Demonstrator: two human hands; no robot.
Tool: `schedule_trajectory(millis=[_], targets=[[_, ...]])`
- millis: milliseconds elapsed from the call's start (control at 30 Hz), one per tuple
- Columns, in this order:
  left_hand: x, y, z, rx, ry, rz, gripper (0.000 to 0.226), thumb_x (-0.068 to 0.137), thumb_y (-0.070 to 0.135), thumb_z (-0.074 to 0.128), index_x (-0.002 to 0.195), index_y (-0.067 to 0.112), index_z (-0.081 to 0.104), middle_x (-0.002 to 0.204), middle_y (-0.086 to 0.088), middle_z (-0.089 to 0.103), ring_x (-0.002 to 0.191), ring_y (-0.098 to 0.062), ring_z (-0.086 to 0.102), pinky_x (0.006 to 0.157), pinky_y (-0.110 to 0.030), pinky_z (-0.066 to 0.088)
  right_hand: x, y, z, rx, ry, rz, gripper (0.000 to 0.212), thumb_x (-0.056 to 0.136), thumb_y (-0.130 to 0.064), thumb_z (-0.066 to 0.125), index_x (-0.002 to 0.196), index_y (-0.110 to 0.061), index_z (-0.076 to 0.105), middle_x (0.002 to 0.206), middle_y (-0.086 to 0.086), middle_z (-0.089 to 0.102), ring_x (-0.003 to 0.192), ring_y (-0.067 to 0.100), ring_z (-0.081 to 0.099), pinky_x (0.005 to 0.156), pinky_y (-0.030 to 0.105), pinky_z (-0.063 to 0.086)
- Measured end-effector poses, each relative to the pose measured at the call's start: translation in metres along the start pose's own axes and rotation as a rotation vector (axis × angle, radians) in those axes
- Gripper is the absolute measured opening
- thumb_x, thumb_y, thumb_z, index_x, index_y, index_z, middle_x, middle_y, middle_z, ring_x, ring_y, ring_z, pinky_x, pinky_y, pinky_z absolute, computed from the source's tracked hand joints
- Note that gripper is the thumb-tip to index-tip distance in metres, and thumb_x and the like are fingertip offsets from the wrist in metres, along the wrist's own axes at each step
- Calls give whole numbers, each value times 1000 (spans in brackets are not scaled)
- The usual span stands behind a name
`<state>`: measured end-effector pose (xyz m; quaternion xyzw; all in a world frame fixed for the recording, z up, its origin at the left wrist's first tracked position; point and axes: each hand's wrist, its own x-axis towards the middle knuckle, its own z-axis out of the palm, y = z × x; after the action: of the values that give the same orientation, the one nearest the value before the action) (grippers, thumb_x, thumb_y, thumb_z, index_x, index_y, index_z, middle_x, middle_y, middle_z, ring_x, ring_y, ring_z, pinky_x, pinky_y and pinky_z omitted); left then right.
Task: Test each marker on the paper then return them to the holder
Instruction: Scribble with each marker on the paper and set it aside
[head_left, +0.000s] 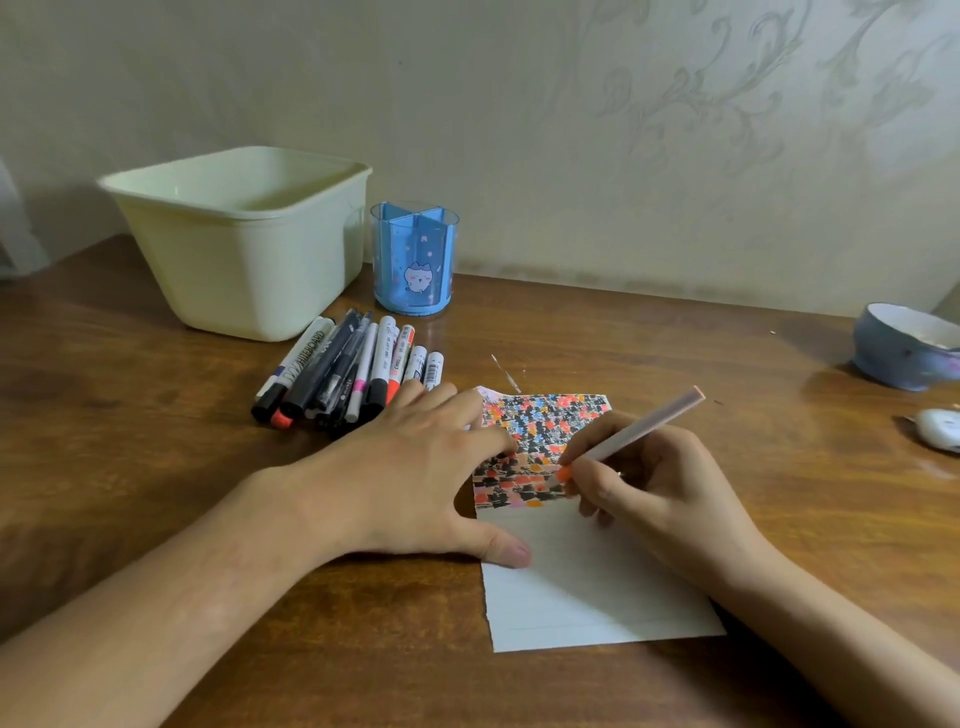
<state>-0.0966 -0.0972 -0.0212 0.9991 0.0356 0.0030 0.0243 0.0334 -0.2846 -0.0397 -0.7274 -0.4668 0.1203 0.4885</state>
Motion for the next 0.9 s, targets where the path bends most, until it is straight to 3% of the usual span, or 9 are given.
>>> schedule_trajectory(millis=[133,267,367,433,600,700,800,900], targets=[[-1,1,-3,-27,-17,-7,91,71,91,44,146,43,30,106,15,27,95,-7,18,81,-27,17,3,-1,-5,102,50,24,8,94,-13,65,97,-16,71,76,6,70,63,18,67,54,28,53],[-1,-2,-6,-123,34,-1,79,78,84,44,144,44,31,108,19,31,102,-2,23,87,-25,23,5,-3,-8,271,64,99,10,93,-18,64,96,-13,72,76,7,70,65,21,66,54,26,52],[0,-4,-7,-275,139,26,47,98,51,43,143,41,31,102,27,34,105,4,28,94,-21,25,6,-4,-10,383,78,166,16,99,-22,59,96,-12,72,77,9,69,65,24,65,54,27,51],[1,-6,-6,-367,156,21,35,105,30,35,138,41,32,110,30,39,112,9,31,98,-17,27,7,-5,-12,410,77,183,12,95,-20,62,102,-11,66,77,11,70,64,24,66,54,27,51],[3,-11,-1,-387,171,20,55,103,3,32,137,46,28,101,25,43,109,9,39,86,-14,35,5,-7,-16,429,64,142,16,87,-24,67,91,-9,66,84,16,73,68,25,67,58,27,54],[3,-9,-1,-444,186,30,68,105,8,40,145,57,14,102,21,52,102,14,48,85,-13,42,4,-7,-16,427,36,122,14,85,-22,69,92,-11,72,84,14,73,69,22,68,60,26,55],[3,-6,-1,-485,197,52,81,103,11,46,149,58,-1,102,13,62,102,5,56,87,-19,46,3,-8,-14,433,18,119,17,90,-24,63,95,-11,73,89,14,74,75,25,70,64,30,57],[5,-5,0,-503,182,53,86,103,11,48,149,57,-7,87,13,58,90,9,55,75,-10,42,3,-9,-12,451,12,106,22,92,-23,59,100,-7,72,93,15,74,76,26,71,65,30,58]])
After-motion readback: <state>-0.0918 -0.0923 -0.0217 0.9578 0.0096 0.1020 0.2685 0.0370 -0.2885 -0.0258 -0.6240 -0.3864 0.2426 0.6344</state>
